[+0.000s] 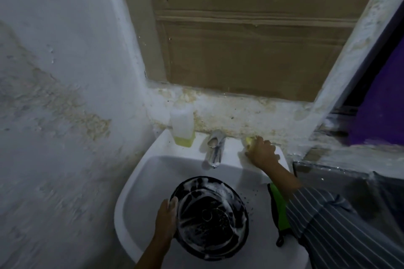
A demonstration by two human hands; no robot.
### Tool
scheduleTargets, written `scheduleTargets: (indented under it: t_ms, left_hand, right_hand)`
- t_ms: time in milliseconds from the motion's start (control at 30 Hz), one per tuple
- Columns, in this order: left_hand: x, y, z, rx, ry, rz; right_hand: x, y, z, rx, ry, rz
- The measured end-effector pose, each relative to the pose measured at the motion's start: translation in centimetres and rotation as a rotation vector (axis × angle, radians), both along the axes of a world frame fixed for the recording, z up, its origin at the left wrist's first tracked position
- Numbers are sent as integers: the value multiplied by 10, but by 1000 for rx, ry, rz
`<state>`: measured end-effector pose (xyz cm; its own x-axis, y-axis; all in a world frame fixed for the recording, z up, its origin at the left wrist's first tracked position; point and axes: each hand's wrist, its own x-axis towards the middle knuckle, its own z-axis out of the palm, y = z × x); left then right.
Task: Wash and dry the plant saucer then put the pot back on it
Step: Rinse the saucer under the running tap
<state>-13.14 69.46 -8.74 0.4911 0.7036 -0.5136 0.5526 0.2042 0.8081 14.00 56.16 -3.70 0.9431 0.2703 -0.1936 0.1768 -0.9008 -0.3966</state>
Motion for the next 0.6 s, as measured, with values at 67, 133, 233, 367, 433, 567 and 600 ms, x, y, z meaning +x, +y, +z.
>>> scheduleTargets:
  t_ms: [67, 133, 233, 367, 433, 567, 600]
  left_hand:
    - [2, 1, -1, -15, 11, 0]
    - [5, 2, -1, -1, 13, -21]
    - [10, 3, 5, 11, -16, -53]
    - [19, 10, 9, 101, -39, -119]
    - [23, 15, 11, 111, -62, -139]
    - [27, 21, 12, 101, -85, -187]
    - [28, 22, 11, 103, -90, -206]
  right_hand:
    - [-9, 2, 8, 63, -144, 76]
    - [-23, 9, 20, 366, -252, 310]
    - [-47, 25, 42, 396, -231, 717]
    - [-55, 47, 50, 44, -361, 884]
    - [-53, 51, 52, -9, -435, 903]
    - [-42, 53, 57, -16, -476, 925]
    - [-36, 55, 60, 9, -459, 879]
